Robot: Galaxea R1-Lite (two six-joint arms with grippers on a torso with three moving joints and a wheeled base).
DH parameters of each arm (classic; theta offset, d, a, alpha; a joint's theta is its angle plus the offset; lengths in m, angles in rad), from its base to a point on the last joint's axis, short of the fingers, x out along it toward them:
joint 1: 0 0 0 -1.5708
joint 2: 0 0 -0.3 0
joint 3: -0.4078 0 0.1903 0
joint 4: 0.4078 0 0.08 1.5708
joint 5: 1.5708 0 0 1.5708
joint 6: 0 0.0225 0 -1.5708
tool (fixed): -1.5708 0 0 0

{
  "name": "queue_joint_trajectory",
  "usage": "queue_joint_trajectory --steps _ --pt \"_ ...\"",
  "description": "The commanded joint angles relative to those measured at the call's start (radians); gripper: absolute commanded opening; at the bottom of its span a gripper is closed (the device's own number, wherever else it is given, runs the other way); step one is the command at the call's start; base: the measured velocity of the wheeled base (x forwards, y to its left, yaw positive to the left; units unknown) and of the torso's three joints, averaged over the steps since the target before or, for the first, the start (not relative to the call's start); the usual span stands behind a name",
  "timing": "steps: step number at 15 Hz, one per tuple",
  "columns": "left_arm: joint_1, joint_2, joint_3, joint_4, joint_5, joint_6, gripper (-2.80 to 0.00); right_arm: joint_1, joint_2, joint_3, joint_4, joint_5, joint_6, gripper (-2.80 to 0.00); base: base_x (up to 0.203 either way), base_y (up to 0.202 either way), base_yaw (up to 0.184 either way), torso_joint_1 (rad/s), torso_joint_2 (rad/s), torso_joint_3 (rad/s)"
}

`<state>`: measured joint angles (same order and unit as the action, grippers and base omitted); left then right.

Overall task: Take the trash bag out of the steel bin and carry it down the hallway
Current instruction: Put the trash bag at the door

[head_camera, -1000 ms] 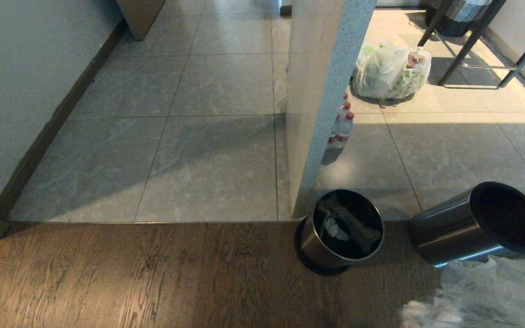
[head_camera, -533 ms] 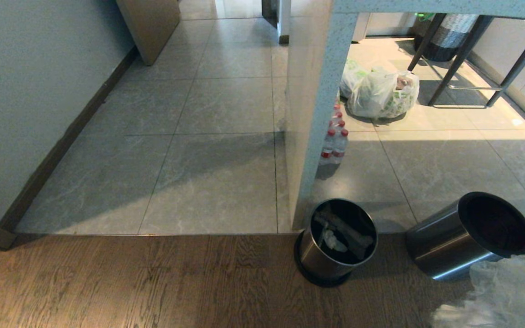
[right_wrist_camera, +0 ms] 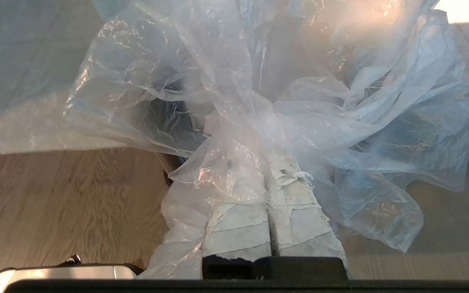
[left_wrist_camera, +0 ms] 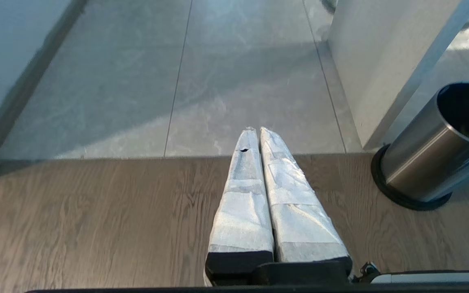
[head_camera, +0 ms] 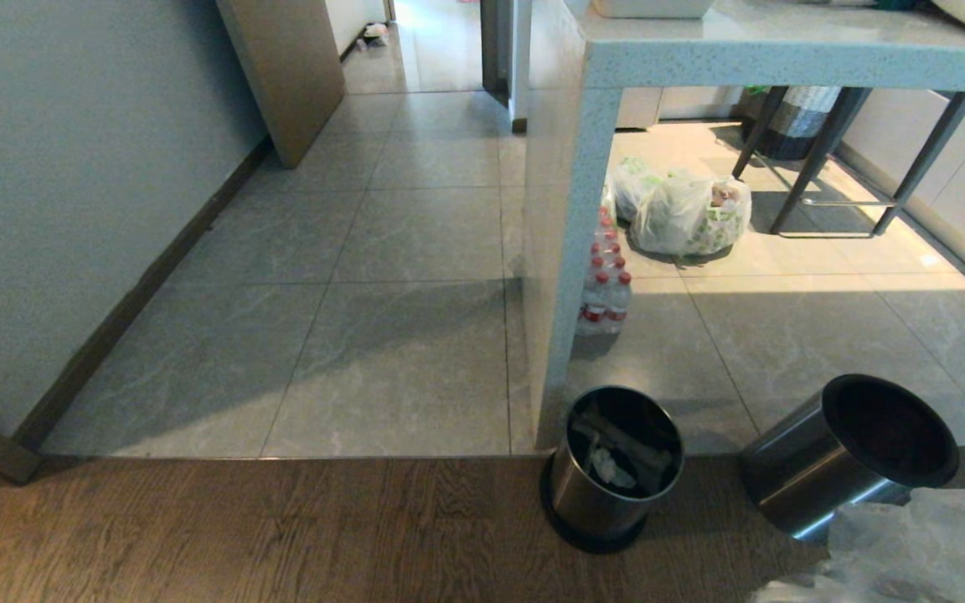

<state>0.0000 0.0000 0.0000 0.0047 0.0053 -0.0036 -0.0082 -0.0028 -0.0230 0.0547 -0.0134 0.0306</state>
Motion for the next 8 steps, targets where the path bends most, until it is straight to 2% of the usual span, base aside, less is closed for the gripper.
queue_joint_trajectory --steps 1,8 --pt "0.0 0.0 0.0 0.0 -0.001 -0.001 -2.8 -0.001 0.003 0.0 0.002 0.0 0.0 -2.8 0.0 0.0 0.0 0.004 0.0 0.203" --pt "0.0 0.0 0.0 0.0 -0.001 0.001 -2.8 0.001 0.001 0.0 0.001 0.0 0.0 -2.8 0.0 0.0 0.0 0.001 0.0 0.2"
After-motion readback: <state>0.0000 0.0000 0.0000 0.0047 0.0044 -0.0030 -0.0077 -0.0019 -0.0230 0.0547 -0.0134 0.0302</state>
